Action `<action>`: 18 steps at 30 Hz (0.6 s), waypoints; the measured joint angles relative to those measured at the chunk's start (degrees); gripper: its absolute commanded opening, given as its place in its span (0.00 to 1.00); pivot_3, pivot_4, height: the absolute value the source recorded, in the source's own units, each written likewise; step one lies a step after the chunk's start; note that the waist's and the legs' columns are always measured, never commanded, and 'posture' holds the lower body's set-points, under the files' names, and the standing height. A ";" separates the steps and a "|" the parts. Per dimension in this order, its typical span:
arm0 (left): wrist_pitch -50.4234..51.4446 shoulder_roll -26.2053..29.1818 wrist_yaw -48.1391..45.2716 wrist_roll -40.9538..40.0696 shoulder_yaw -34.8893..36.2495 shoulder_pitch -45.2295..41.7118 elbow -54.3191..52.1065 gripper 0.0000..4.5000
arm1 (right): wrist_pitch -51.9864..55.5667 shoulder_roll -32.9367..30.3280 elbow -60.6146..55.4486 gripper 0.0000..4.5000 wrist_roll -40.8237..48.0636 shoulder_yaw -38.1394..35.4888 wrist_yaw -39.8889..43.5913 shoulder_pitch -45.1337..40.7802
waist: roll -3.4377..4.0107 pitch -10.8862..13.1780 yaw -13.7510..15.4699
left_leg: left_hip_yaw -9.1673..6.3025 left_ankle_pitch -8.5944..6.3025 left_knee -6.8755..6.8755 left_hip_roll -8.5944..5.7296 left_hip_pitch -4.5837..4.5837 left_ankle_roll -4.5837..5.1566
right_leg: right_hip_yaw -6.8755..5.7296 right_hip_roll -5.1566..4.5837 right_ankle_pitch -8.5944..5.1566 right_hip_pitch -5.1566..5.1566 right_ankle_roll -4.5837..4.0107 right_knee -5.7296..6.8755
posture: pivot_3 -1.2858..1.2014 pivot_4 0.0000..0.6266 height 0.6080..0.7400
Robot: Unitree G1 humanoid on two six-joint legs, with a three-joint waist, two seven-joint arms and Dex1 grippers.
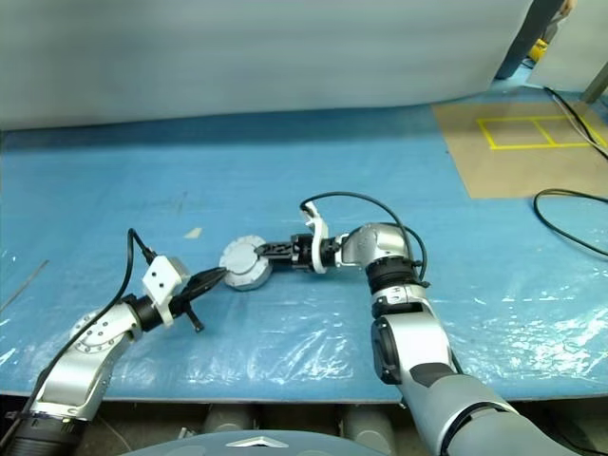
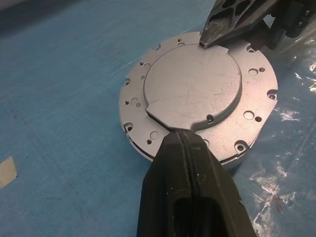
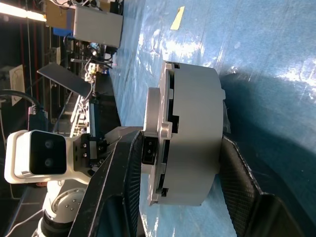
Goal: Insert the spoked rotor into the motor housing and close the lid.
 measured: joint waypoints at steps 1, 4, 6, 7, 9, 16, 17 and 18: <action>-0.19 -0.10 0.19 0.07 0.00 -0.05 0.10 0.00 | 0.26 0.44 0.25 0.41 0.31 -1.10 -1.03 0.05 | -0.01 0.00 -0.04 | 0.00 0.00 0.00 0.00 0.00 0.00 | 0.02 0.01 0.00 0.00 0.00 0.02 | 0.52 0.24 1.00; -0.48 -0.15 0.37 0.25 0.05 -0.26 0.23 0.00 | 1.41 1.23 0.57 0.41 1.41 -3.80 -3.05 0.57 | 0.00 0.00 -0.08 | 0.00 0.00 0.00 0.03 0.04 0.00 | 0.04 0.06 0.00 0.00 0.00 0.04 | 0.52 0.24 1.00; -0.55 -0.16 0.40 0.27 0.07 -0.35 0.26 0.00 | 1.91 1.43 0.50 0.41 2.22 -4.79 -4.05 0.98 | 0.00 0.00 -0.08 | 0.00 0.00 0.00 0.04 0.04 -0.01 | 0.04 0.07 0.00 -0.01 0.00 0.04 | 0.52 0.24 1.00; -0.57 -0.16 0.40 0.27 0.06 -0.44 0.30 0.00 | 2.10 1.52 0.49 0.41 2.56 -5.26 -4.58 1.12 | 0.00 0.00 -0.07 | 0.00 0.00 0.00 0.04 0.04 -0.01 | 0.04 0.07 0.00 -0.01 0.00 0.04 | 0.52 0.24 1.00; -0.60 -0.16 0.38 0.30 0.07 -0.60 0.42 0.00 | 2.47 1.79 0.49 0.41 3.21 -6.26 -5.63 1.36 | 0.00 0.00 -0.08 | 0.00 0.01 0.00 0.03 0.03 -0.01 | 0.04 0.07 0.00 -0.01 0.00 0.04 | 0.52 0.24 1.00; 0.23 -2.68 1.81 -1.11 1.88 -0.83 1.29 0.00 | 2.31 2.76 -1.42 0.41 4.16 -7.18 -7.91 2.36 | 0.00 0.00 -0.05 | 0.00 0.01 0.05 0.03 0.03 -0.01 | 0.05 0.06 0.00 -0.01 0.00 0.11 | 0.52 0.24 1.00; 0.42 -3.02 2.17 -1.37 2.22 -0.90 1.39 0.00 | 2.20 3.11 -1.42 0.41 4.36 -7.72 -8.46 2.37 | -0.02 0.02 -0.01 | 0.00 0.01 0.05 0.04 0.03 -0.01 | 0.04 0.06 0.00 -0.04 0.00 0.12 | 0.52 0.24 1.00; 0.62 -3.12 2.46 -1.49 2.47 -1.01 1.41 0.00 | 2.09 3.47 -1.37 0.41 4.67 -8.36 -9.07 2.41 | -0.05 0.03 0.03 | 0.00 0.01 0.06 0.04 0.03 -0.01 | 0.04 0.06 0.00 -0.08 0.00 0.13 | 0.52 0.24 1.00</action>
